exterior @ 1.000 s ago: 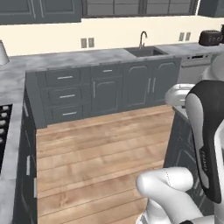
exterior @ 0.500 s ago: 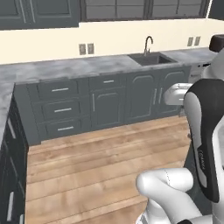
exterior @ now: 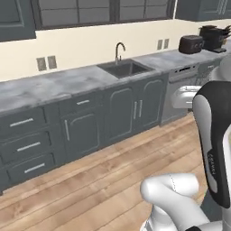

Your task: Take the cheese, steak, and broccoli from the fridge and place them on the plate on the dining counter to create an appetizer plate.

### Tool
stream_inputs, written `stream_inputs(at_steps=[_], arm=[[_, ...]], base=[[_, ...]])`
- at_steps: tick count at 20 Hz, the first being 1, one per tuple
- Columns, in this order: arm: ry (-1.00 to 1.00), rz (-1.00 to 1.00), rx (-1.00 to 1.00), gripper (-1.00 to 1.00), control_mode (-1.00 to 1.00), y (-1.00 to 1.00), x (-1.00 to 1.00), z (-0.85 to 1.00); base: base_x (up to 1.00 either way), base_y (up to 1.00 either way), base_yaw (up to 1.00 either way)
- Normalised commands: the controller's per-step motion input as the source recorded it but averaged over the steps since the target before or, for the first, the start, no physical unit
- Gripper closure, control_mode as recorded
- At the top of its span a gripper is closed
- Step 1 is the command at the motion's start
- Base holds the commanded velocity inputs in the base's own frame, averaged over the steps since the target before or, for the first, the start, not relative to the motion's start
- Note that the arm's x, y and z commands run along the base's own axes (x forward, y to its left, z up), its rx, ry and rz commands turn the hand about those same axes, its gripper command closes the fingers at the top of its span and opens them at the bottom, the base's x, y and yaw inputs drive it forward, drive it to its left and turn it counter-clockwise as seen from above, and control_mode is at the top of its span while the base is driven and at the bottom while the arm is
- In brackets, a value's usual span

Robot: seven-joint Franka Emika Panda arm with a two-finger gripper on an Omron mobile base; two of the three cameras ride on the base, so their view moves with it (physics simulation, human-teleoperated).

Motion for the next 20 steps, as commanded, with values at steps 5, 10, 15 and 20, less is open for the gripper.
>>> stream_inputs(at_steps=[5, 10, 15, 20], arm=[[0.0, 0.0, 0.0, 1.0, 1.0, 0.0, 0.0, 0.0], [0.0, 0.0, 0.0, 1.0, 1.0, 0.0, 0.0, 0.0], [0.0, 0.0, 0.0, 1.0, 1.0, 0.0, 0.0, 0.0], [0.0, 0.0, 0.0, 1.0, 1.0, 0.0, 0.0, 0.0]], base=[[0.91, 0.01, -0.74], [0.73, 0.04, -0.84], [1.0, 0.63, -0.71], [1.0, 0.93, -0.67]])
